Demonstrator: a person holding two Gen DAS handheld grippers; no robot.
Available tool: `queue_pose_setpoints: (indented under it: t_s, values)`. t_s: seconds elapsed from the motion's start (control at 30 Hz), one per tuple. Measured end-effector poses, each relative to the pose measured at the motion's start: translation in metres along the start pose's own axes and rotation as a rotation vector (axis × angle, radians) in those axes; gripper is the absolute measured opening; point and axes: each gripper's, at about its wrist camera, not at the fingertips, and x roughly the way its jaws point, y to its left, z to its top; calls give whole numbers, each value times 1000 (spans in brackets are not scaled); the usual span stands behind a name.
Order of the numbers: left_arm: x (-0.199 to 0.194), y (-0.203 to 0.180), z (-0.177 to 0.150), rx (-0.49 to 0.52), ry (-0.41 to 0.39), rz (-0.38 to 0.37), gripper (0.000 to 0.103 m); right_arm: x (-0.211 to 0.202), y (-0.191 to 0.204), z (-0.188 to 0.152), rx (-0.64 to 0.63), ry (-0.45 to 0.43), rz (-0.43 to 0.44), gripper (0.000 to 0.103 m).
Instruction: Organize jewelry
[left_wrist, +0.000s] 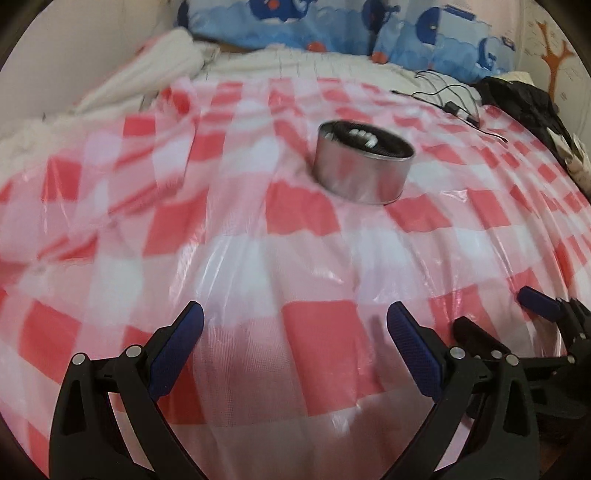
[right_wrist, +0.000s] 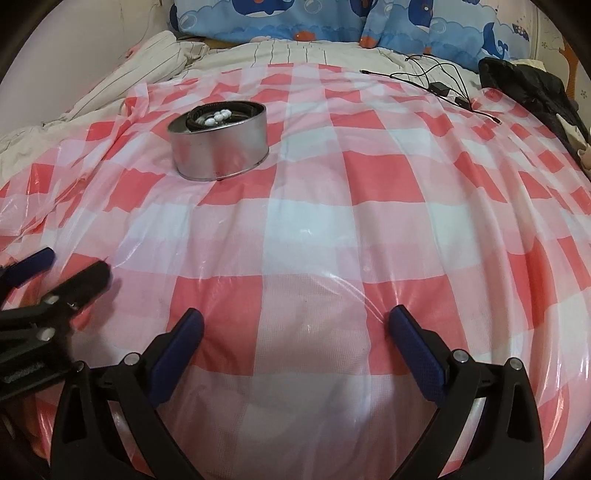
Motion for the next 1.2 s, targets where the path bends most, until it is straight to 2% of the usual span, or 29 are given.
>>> queue_pose_setpoints:
  t_s: [0.13, 0.3, 0.5, 0.87, 1.2]
  values:
    - [3, 3, -3, -17, 6, -13, 95, 1, 2, 3, -1, -2, -2, 96]
    - [-3, 8, -5, -34, -8, 30, 95, 1, 1, 5, 2, -5, 0, 96]
    - [2, 15, -7, -50, 8, 4, 95, 2, 2, 6, 2, -6, -2, 96]
    - [9, 11, -8, -34, 24, 31, 96, 3, 2, 6, 2, -5, -2, 96]
    - [10, 12, -8, -37, 33, 26, 96, 3, 2, 6, 2, -6, -2, 96]
